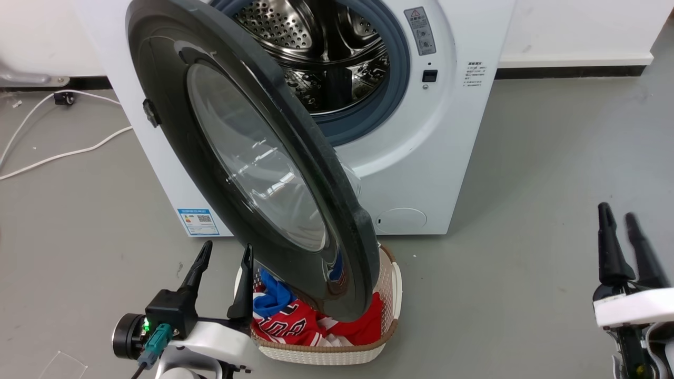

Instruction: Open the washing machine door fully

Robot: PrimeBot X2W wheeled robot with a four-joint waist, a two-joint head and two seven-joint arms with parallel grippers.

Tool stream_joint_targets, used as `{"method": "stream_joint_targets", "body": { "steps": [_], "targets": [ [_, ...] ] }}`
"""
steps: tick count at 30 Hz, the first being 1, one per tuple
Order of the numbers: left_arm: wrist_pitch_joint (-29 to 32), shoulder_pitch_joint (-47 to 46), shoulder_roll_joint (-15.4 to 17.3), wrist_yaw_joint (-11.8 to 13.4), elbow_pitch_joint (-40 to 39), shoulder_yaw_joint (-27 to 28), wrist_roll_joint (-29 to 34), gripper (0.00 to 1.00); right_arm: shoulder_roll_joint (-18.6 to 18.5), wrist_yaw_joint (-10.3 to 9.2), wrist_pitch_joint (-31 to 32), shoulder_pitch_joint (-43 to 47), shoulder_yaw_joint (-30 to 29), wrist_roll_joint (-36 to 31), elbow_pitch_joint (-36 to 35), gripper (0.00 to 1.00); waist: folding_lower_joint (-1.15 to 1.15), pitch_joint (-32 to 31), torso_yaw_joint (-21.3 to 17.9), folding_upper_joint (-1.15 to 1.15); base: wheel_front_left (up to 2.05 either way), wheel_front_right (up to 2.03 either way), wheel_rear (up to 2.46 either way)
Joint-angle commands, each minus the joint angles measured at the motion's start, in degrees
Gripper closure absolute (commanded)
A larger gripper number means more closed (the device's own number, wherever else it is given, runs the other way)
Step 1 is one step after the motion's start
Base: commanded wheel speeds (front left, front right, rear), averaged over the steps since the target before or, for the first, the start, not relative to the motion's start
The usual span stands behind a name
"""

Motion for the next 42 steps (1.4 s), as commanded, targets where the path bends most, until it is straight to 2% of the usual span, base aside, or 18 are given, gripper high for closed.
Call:
{"method": "stream_joint_targets", "body": {
  "steps": [1, 4, 6, 9, 12, 19, 27, 38, 39, 40, 42],
  "targets": [
    [-0.1, 0.5, -0.1, 0.0, -0.2, 0.1, 0.2, 0.00, 0.8, 0.15, -0.1, 1.0, -0.5, -2.4, -0.8, 0.00, 0.00, 0.1, 0.0, 0.00, 0.00, 0.00, 0.00],
    [-0.1, -0.2, -0.1, 0.0, -0.3, 0.4, 0.6, 0.00, 3.9, 0.15, -0.1, 2.9, -5.3, -18.2, -4.3, 0.00, 0.00, 0.7, -0.1, 0.00, 0.00, 0.00, 0.00],
    [-0.1, -0.7, -0.1, -0.1, -0.4, 0.5, 1.0, 0.00, 6.1, 0.14, 0.2, 3.5, -7.3, -26.3, -7.1, 0.00, 0.00, 1.1, -0.2, 0.00, 0.00, 0.00, 0.00],
    [-0.1, -1.2, -0.1, -0.1, -0.5, 0.7, 1.3, 0.00, 9.3, 0.08, 2.3, 5.4, -8.5, -35.1, -10.7, 0.00, 0.00, 1.6, -0.2, 0.00, 0.00, 0.00, 0.00],
    [-0.1, -1.3, -0.1, -0.1, -0.4, 0.9, 1.6, 0.00, 10.6, 0.07, 3.8, 6.8, -8.3, -40.1, -12.5, 0.00, 0.00, 1.9, -0.2, 0.00, 0.00, 0.00, 0.00],
    [-0.1, -1.2, -0.1, -0.2, 0.1, 0.8, 2.1, 0.00, 12.5, 0.07, 4.6, 10.6, -6.9, -45.3, -10.7, 0.00, 0.00, 1.7, 0.0, 0.00, 0.00, 0.00, 0.00],
    [-0.1, -0.4, -0.1, -0.2, 1.0, 0.5, 2.1, 0.00, 13.2, 0.07, 3.8, 10.4, -6.5, -45.7, -9.1, 0.00, 0.00, 1.0, -0.1, 0.00, 0.00, 0.00, 0.00],
    [-0.1, -0.3, -0.1, -0.3, 1.9, 0.5, 1.2, 0.00, 13.6, 0.07, 4.5, 10.6, -6.1, -46.4, -10.3, 0.00, 0.00, 0.6, 0.0, 0.00, 0.00, 0.00, 0.00],
    [-0.1, -0.4, -0.1, -0.3, 2.1, 0.5, 1.1, 0.66, 13.6, 0.07, 4.6, 10.6, -6.0, -46.4, -10.5, 0.00, 0.00, 0.6, 0.0, 0.00, 0.00, 0.00, 0.00],
    [-0.1, -0.6, -0.1, -0.3, 2.1, 0.5, 1.0, 1.00, 13.7, 0.07, 4.7, 10.6, -5.9, -46.4, -10.7, 0.00, 0.00, 0.7, -0.1, 0.00, 0.00, 0.00, 0.00],
    [-0.1, -0.8, -0.1, -0.3, 2.2, 0.6, 0.8, 1.00, 13.7, 0.07, 4.8, 10.7, -5.8, -46.5, -11.0, 0.00, 0.00, 0.7, -0.1, 0.00, 0.00, 0.00, 0.00]
  ]
}}
